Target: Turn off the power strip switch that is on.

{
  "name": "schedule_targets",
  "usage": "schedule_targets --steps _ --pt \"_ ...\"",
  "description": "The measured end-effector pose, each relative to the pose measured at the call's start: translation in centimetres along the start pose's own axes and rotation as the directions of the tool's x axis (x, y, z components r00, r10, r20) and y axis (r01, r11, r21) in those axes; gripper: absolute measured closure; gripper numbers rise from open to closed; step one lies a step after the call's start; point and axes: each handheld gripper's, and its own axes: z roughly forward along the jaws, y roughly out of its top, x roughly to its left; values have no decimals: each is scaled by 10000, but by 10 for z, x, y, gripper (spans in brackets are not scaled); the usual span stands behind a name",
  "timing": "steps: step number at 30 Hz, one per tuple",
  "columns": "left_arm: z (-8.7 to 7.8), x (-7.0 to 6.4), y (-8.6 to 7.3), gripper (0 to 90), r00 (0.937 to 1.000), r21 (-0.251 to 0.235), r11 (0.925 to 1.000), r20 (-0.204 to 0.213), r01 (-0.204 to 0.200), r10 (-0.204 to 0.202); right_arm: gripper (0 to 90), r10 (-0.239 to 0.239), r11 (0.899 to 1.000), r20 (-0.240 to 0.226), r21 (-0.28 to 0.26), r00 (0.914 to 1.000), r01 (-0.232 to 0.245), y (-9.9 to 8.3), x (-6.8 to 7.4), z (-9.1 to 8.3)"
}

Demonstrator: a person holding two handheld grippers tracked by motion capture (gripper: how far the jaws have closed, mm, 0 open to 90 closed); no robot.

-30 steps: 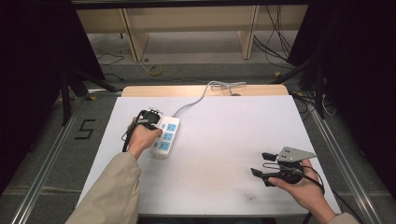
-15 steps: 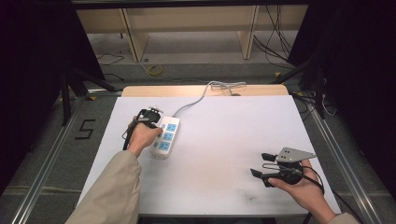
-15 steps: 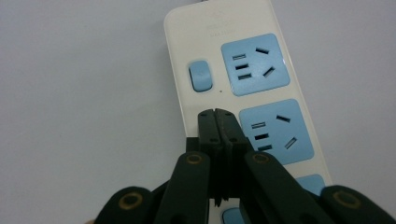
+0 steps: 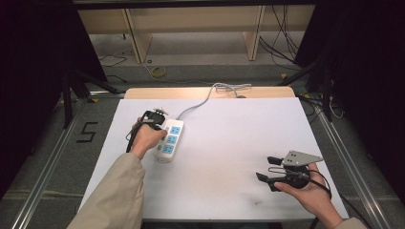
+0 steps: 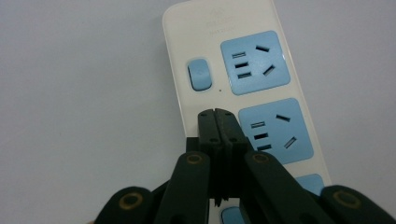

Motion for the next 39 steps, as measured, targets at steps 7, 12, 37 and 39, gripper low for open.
schedule_targets --steps 7,12,37,39 --pt "-1 -2 1 900 10000 237 9997 -76 -25 27 260 11 10000 19 -11 10000 -11 0 0 -1" --pt "-2 1 0 900 10000 544 9985 86 -5 1 260 14 10000 6 -26 10000 -13 0 0 0" --pt "0 0 4 900 9999 366 9993 114 110 -114 260 -25 10000 -12 -2 10000 25 0 0 0" --pt "0 0 5 900 9998 399 9991 124 138 -143 260 -29 10000 -23 -25 10000 29 0 0 0"
